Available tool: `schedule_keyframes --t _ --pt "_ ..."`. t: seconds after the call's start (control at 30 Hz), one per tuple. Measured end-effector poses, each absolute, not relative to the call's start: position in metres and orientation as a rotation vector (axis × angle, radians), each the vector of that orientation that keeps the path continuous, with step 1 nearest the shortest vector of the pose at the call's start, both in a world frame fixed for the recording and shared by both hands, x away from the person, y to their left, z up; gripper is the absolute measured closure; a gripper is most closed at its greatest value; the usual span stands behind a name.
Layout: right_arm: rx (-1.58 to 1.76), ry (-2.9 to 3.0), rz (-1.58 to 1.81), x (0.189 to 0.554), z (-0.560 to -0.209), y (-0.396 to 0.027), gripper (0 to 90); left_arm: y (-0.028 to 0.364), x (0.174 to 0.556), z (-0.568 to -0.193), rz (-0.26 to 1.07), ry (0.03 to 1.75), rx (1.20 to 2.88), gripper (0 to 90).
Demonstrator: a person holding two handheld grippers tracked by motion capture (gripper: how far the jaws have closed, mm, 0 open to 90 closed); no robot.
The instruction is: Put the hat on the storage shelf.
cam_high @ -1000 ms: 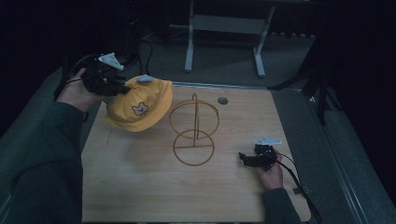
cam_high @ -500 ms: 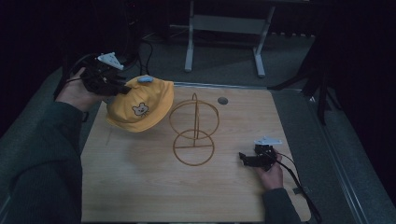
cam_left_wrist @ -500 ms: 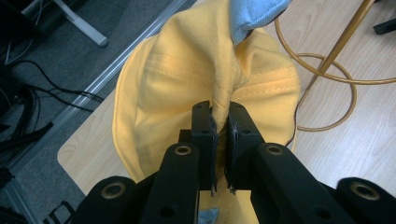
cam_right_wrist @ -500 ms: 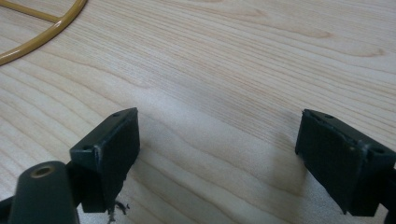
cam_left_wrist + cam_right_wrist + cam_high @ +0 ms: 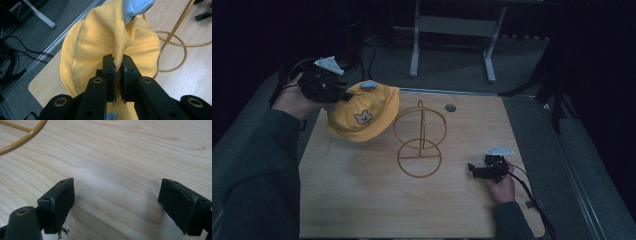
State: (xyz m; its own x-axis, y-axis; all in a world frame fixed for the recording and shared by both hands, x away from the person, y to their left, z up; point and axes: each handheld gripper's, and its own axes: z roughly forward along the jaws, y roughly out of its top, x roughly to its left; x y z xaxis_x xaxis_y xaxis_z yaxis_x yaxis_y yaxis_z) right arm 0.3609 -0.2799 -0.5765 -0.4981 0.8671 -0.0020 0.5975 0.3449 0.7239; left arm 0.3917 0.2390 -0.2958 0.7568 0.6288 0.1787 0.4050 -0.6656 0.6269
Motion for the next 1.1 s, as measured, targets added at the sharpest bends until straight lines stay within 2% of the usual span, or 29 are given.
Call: schedule_keyframes --t 1.1 --pt "1.289 2.227 0.953 0.361 -0.576 -0.280 13.6 0.250 0.381 -0.283 0.507 0.744 2.352 83.7"
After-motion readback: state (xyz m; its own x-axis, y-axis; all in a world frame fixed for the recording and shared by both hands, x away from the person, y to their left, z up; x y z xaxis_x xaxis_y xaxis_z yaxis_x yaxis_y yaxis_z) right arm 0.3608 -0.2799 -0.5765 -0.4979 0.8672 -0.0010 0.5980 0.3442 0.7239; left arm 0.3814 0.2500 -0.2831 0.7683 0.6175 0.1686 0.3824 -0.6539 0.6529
